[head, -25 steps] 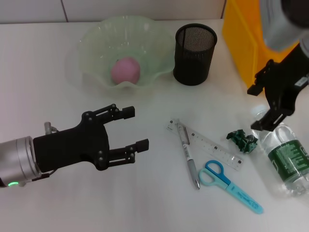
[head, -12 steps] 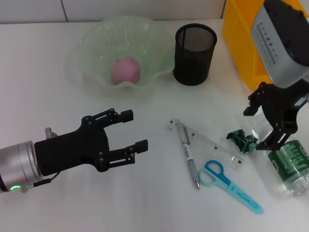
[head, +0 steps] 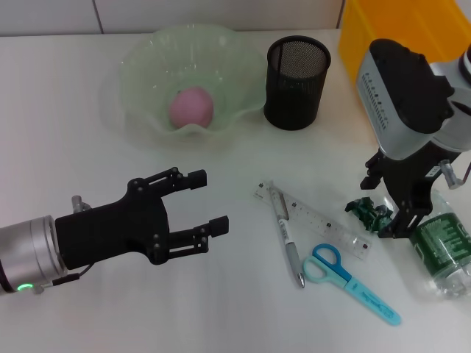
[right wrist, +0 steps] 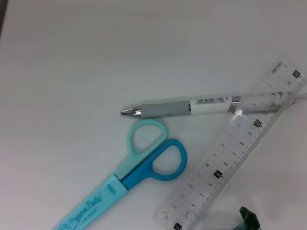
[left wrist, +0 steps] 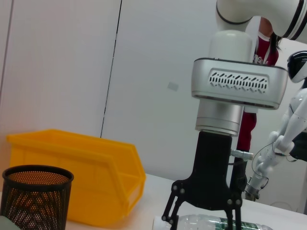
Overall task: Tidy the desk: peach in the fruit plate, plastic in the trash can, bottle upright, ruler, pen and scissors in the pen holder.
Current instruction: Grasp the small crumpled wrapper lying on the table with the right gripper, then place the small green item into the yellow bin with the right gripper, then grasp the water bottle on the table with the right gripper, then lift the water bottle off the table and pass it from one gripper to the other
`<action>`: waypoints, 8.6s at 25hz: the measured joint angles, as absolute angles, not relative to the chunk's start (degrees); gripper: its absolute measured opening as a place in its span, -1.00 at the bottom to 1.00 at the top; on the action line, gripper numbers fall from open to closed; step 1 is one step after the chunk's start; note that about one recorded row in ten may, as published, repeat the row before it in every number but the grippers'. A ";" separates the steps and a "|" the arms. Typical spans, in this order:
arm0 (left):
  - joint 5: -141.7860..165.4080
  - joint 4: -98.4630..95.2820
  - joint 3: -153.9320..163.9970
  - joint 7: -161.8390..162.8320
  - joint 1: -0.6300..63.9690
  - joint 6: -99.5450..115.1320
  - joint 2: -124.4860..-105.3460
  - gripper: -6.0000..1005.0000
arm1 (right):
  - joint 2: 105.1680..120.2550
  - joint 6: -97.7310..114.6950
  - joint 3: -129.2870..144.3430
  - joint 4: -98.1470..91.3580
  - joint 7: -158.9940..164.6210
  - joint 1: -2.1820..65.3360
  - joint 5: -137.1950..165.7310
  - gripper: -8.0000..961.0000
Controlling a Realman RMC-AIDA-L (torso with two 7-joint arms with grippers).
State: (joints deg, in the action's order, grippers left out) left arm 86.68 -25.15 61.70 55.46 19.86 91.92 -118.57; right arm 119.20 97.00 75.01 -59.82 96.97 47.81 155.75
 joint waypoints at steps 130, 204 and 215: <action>87.80 -28.22 61.78 54.20 19.77 93.62 -118.14 0.57 | 119.86 100.50 78.75 -95.80 169.26 18.04 155.67 0.72; 67.49 -13.44 64.72 70.52 35.84 109.96 -119.18 0.56 | 119.37 111.95 51.58 -53.15 90.97 16.94 92.69 0.66; 67.12 -12.84 65.94 70.40 36.91 109.18 -119.18 0.55 | 119.37 109.01 56.43 -51.09 91.00 18.60 92.73 0.68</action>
